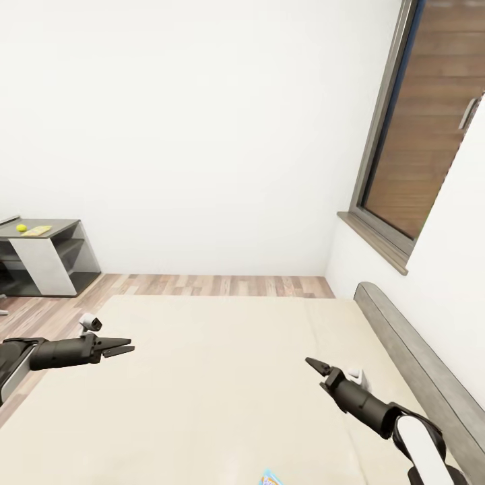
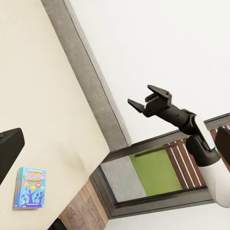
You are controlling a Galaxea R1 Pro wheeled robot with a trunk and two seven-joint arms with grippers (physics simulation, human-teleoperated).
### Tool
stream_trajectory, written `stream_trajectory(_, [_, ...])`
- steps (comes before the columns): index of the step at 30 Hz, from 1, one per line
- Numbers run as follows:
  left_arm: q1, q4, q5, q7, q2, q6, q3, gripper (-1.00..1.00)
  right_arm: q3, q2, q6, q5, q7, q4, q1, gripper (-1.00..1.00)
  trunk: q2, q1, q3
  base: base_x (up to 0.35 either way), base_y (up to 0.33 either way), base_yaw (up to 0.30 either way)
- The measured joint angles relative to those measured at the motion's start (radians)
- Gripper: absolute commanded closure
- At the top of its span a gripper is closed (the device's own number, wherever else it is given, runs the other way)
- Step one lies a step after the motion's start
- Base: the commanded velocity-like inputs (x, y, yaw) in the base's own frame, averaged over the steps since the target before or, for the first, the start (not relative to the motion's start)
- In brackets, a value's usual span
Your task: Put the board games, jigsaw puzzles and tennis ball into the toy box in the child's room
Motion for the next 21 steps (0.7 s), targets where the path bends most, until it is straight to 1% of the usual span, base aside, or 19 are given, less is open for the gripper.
stream_trajectory(1, [0.000, 0.000, 0.000, 0.000, 0.000, 0.000, 0.000, -1.00, 0.009, 0.000, 0.006, 0.007, -0.025, 0.000, -0.002, -1.00, 0.000, 0.000, 0.000, 0.000, 0.000, 0.000])
stream_trajectory(2, [0.000, 0.000, 0.000, 0.000, 0.001, 0.000, 0.000, -1.00, 0.029, 0.003, 0.021, 0.023, -0.084, -0.001, -0.009, -1.00, 0.000, 0.000, 0.000, 0.000, 0.000, 0.000])
stream_trajectory(3, [0.000, 0.000, 0.000, 0.000, 0.001, 0.000, 0.000, -1.00, 0.040, 0.005, 0.030, 0.030, -0.123, -0.001, -0.014, -1.00, 0.000, 0.000, 0.000, 0.000, 0.000, 0.000])
stream_trajectory(4, [0.000, 0.000, 0.000, 0.000, 0.002, 0.000, 0.000, -1.00, 0.063, 0.008, 0.044, 0.040, -0.209, 0.000, -0.028, -1.00, 0.000, 0.000, 0.000, 0.000, 0.000, 0.000])
stream_trajectory(5, [0.000, 0.000, 0.001, 0.000, 0.002, 0.000, 0.001, -1.00, 0.075, 0.010, 0.050, 0.044, -0.256, 0.001, -0.036, -1.00, 0.000, 0.000, 0.000, 0.000, 0.000, 0.000])
stream_trajectory(6, [0.000, 0.000, 0.001, 0.000, 0.003, 0.000, 0.000, -1.00, 0.099, 0.014, 0.058, 0.048, -0.346, 0.003, -0.053, -1.00, 0.000, 0.000, 0.000, 0.000, 0.000, 0.000])
stream_trajectory(9, [0.000, 0.000, 0.002, 0.000, 0.005, 0.000, 0.001, -1.00, 0.139, 0.026, 0.064, 0.051, -0.476, 0.008, -0.077, -1.00, 0.000, 0.000, 0.000, 0.000, 0.000, 0.000])
stream_trajectory(10, [0.000, 0.000, 0.002, 0.000, 0.005, 0.000, 0.000, -1.00, 0.160, 0.039, 0.068, 0.051, -0.547, 0.018, -0.091, -1.00, 0.000, 0.000, 0.000, 0.000, 0.000, 0.000])
stream_trajectory(12, [0.000, 0.000, 0.003, 0.000, 0.005, 0.000, 0.001, -1.00, 0.179, 0.052, 0.070, 0.053, -0.610, 0.035, -0.105, -1.00, 0.000, 0.000, 0.000, 0.000, 0.000, 0.000])
stream_trajectory(14, [0.000, 0.000, 0.003, 0.000, 0.004, 0.000, 0.000, -1.00, 0.191, 0.065, 0.071, 0.055, -0.658, 0.054, -0.119, -1.00, 0.000, 0.000, 0.000, 0.000, 0.000, 0.000])
stream_trajectory(15, [0.000, -0.003, 0.003, 0.000, 0.004, 0.000, 0.000, -1.00, 0.201, 0.075, 0.071, 0.056, -0.691, 0.072, -0.130, -1.00, 0.000, 0.000, 0.000, 0.000, 0.000, 0.000])
stream_trajectory(21, [-0.002, -0.009, 0.005, 0.000, 0.002, 0.012, 0.005, -1.00, 0.215, 0.091, 0.073, 0.059, -0.732, 0.100, -0.148, -1.00, 0.000, 0.000, 0.000, 0.000, 0.000, 0.000])
